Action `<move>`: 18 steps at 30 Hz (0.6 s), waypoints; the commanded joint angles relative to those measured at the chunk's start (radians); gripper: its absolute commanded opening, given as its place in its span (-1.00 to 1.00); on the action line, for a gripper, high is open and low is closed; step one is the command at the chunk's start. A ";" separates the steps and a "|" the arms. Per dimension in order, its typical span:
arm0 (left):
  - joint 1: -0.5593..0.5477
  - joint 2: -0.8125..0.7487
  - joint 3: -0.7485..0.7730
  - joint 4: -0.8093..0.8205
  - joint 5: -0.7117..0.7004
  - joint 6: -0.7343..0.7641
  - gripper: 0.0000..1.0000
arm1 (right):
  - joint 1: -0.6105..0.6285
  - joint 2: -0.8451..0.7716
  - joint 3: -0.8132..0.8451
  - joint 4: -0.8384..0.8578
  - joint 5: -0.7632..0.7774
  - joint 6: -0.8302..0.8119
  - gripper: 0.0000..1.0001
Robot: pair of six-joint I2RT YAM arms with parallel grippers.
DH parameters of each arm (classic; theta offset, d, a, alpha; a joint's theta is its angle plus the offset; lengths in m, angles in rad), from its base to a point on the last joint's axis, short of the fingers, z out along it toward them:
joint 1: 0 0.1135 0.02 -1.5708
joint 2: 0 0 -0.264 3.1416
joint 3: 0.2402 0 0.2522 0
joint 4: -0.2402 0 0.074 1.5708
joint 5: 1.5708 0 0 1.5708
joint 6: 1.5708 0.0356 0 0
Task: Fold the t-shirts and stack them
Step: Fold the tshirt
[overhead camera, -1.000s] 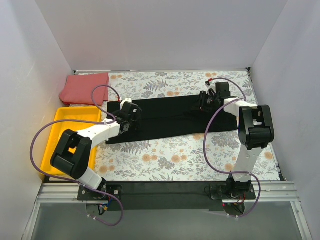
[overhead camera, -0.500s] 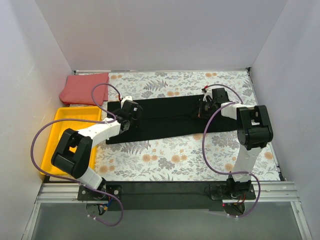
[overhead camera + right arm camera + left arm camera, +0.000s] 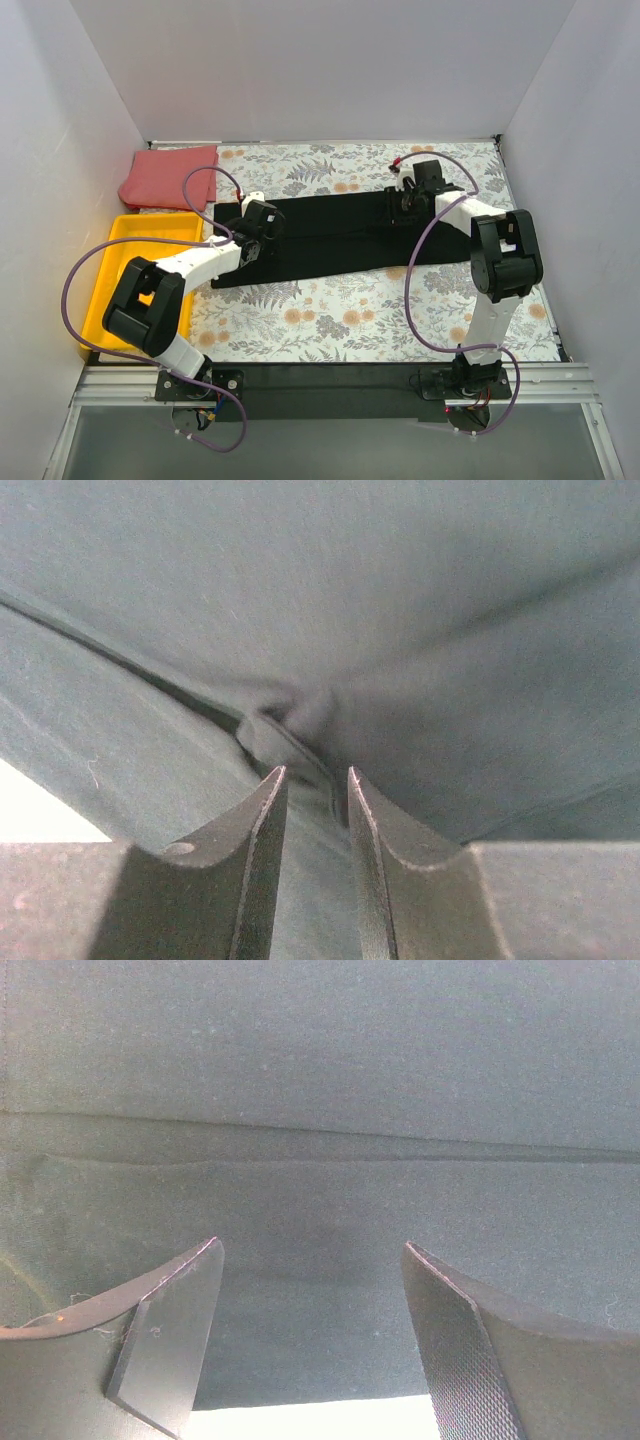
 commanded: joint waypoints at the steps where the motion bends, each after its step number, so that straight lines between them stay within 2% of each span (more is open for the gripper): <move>1: 0.001 -0.017 0.030 0.019 -0.029 0.013 0.41 | 0.005 -0.006 0.131 -0.080 -0.008 -0.175 -0.24; 5: 0.001 -0.013 0.030 0.018 -0.032 0.017 0.41 | 0.005 0.045 0.199 -0.143 -0.089 -0.253 -0.17; 10: 0.000 -0.010 0.031 0.019 -0.031 0.022 0.41 | 0.005 0.120 0.297 -0.233 -0.109 -0.332 -0.14; 18: 0.001 -0.010 0.033 0.019 -0.023 0.026 0.41 | 0.003 0.197 0.371 -0.336 -0.209 -0.378 -0.23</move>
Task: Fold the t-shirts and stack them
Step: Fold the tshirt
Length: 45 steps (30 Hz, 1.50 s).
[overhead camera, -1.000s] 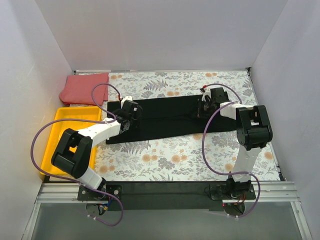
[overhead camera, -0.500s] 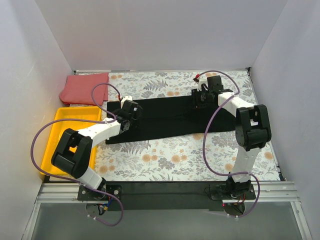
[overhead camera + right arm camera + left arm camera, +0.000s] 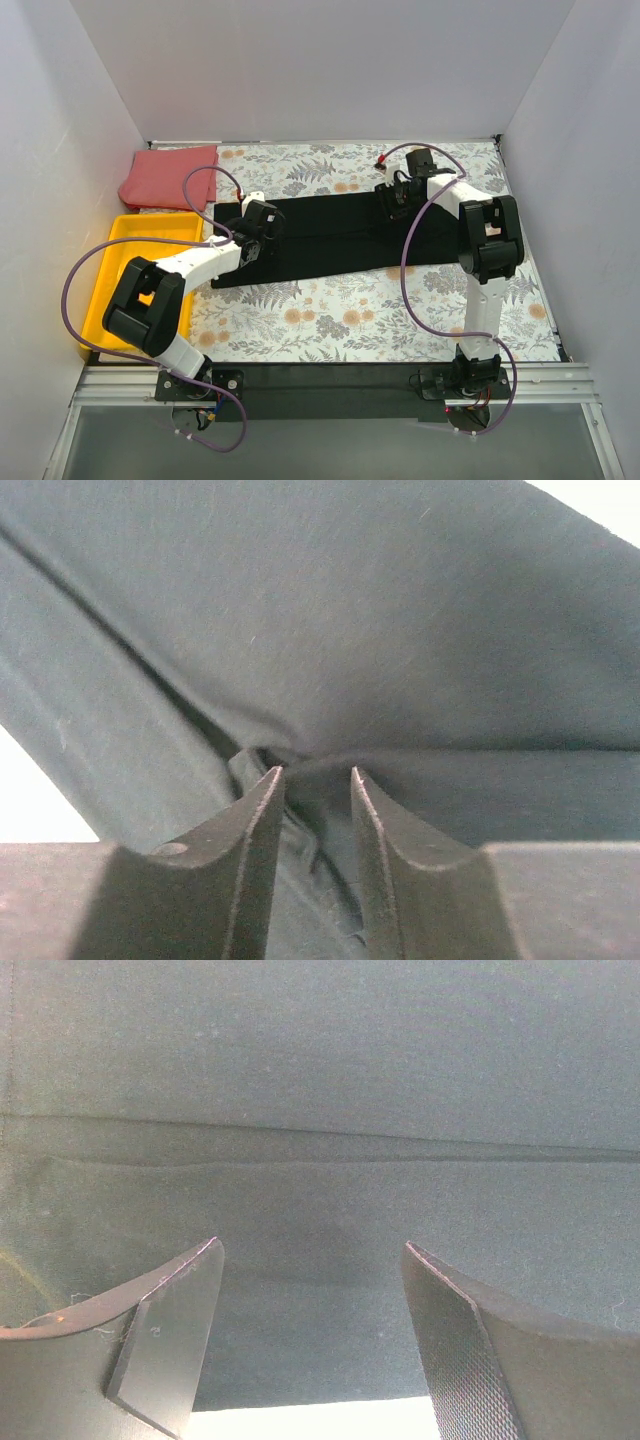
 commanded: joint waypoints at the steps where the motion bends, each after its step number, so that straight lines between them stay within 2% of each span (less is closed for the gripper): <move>1: 0.001 -0.010 0.033 0.017 -0.017 0.014 0.41 | 0.004 0.009 0.052 -0.076 -0.086 -0.053 -0.23; 9: 0.001 -0.010 0.033 0.017 -0.014 0.016 0.40 | 0.007 0.014 0.051 -0.107 -0.149 -0.075 -0.31; 18: 0.001 -0.008 0.033 0.017 -0.011 0.018 0.40 | 0.020 0.028 0.062 -0.119 -0.132 -0.081 -0.36; 28: 0.000 -0.005 0.034 0.019 -0.005 0.018 0.40 | 0.084 -0.012 0.052 -0.135 -0.001 -0.095 -0.36; 36: 0.000 -0.006 0.034 0.017 -0.006 0.019 0.40 | 0.144 -0.056 -0.006 -0.113 0.142 -0.035 -0.39; 40: 0.000 -0.007 0.034 0.017 -0.008 0.019 0.40 | 0.162 -0.122 -0.110 -0.014 0.243 0.026 -0.35; 45: 0.001 -0.010 0.033 0.016 -0.015 0.016 0.39 | 0.159 -0.246 -0.219 0.117 0.279 0.101 -0.30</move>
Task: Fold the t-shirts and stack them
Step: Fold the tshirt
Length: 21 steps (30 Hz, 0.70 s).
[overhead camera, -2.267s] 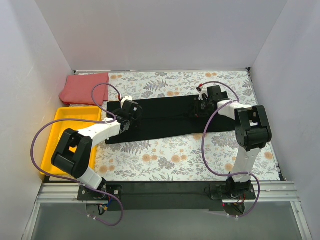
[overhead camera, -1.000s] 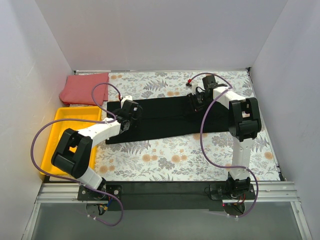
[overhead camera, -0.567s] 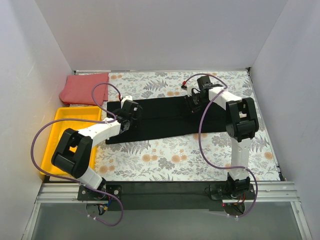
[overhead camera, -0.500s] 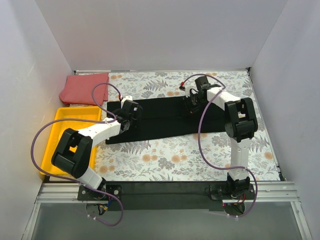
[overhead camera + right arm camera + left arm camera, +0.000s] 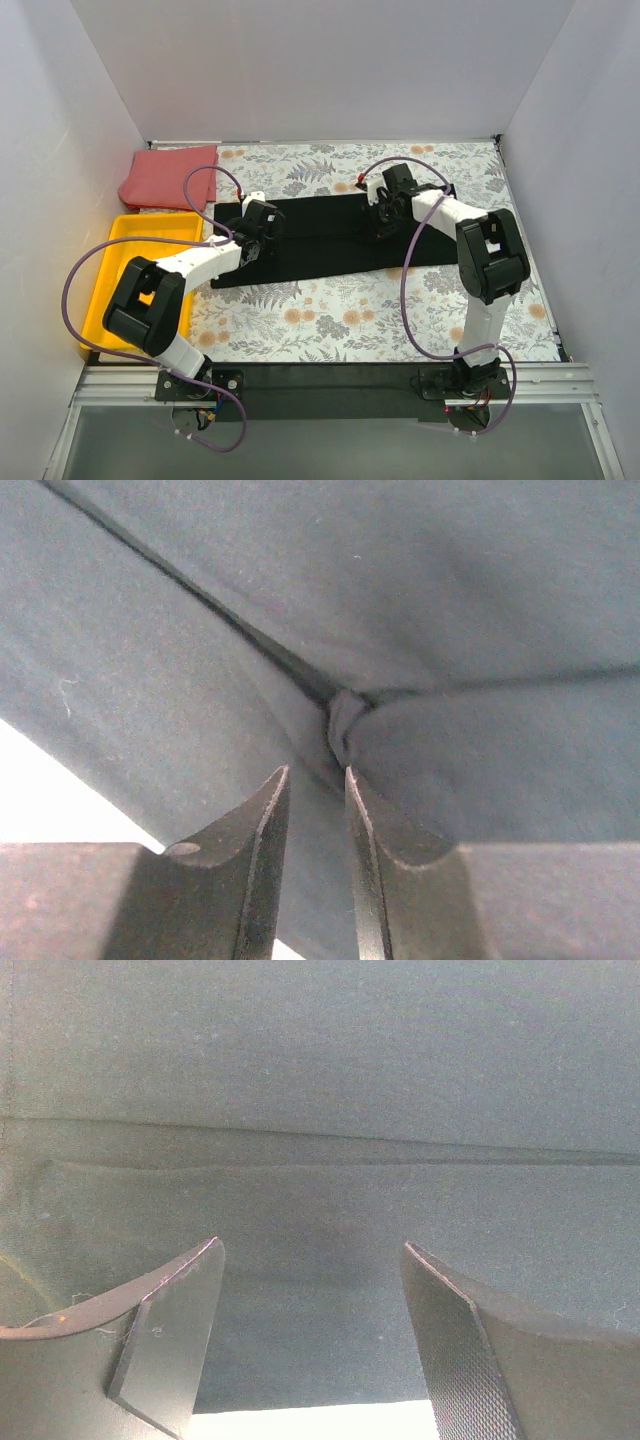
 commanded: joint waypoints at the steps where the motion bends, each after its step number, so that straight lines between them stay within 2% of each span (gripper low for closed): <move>1: 0.001 -0.014 0.031 0.016 -0.020 0.007 0.40 | 0.001 -0.113 -0.033 0.126 0.064 0.078 -0.28; 4: 0.001 -0.018 0.028 0.017 -0.036 0.002 0.40 | -0.013 -0.165 -0.043 0.172 0.061 0.124 -0.19; 10: 0.001 -0.017 0.029 0.011 -0.059 -0.007 0.40 | -0.091 -0.196 -0.136 0.272 -0.005 0.266 -0.19; 16: 0.000 -0.014 0.031 0.005 -0.059 -0.010 0.40 | -0.158 -0.216 -0.242 0.376 0.033 0.398 -0.24; 21: 0.000 -0.017 0.031 0.005 -0.044 -0.008 0.39 | -0.312 -0.224 -0.308 0.502 -0.019 0.509 -0.21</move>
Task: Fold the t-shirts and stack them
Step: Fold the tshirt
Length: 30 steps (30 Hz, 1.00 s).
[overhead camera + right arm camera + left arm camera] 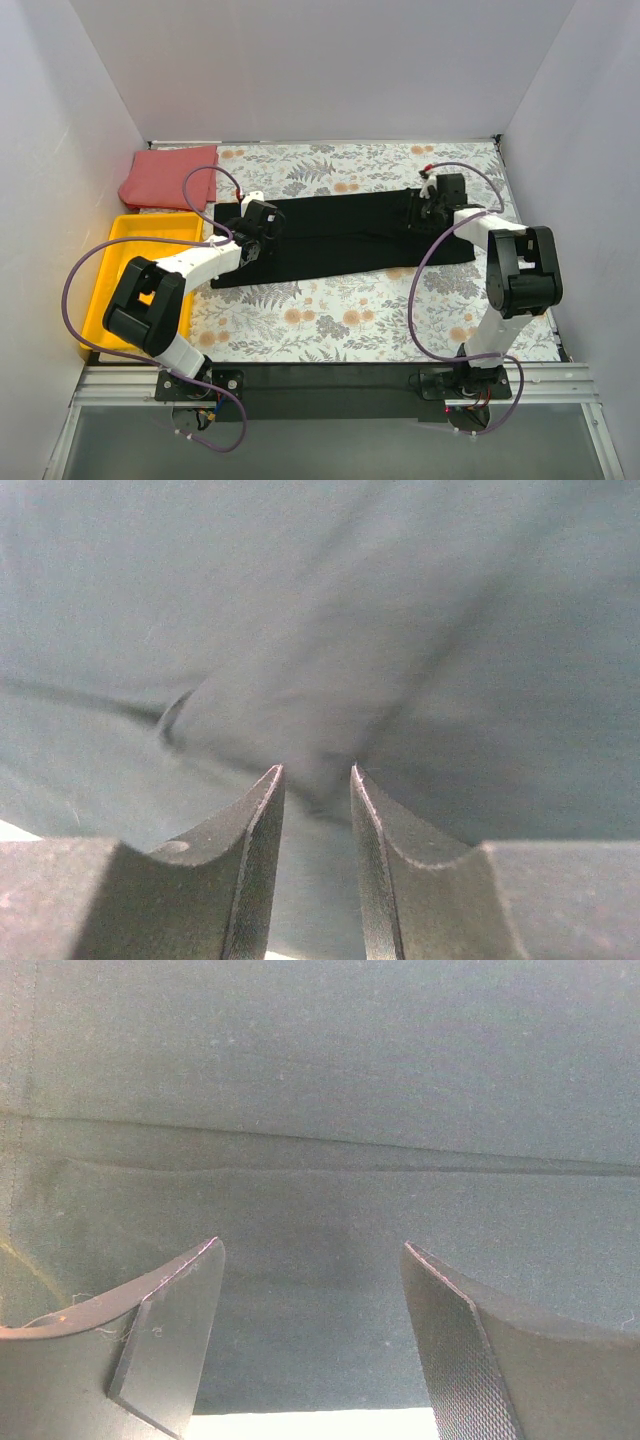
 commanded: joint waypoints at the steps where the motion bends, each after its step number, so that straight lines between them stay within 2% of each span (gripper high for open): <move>1: 0.000 -0.014 0.032 0.007 -0.015 -0.001 0.39 | -0.107 -0.024 -0.003 0.169 -0.055 0.117 -0.20; 5: 0.001 -0.008 0.032 0.007 -0.017 0.005 0.39 | -0.182 0.022 0.052 0.190 -0.053 0.168 -0.16; 10: 0.000 -0.002 0.032 0.007 -0.020 0.008 0.39 | -0.209 0.116 0.160 0.206 -0.040 0.216 -0.16; 18: 0.001 0.011 0.029 0.010 -0.026 0.013 0.39 | -0.222 0.278 0.273 0.269 -0.076 0.291 -0.17; 30: 0.001 0.018 0.028 0.007 -0.021 0.013 0.39 | -0.223 0.382 0.355 0.288 -0.081 0.323 -0.18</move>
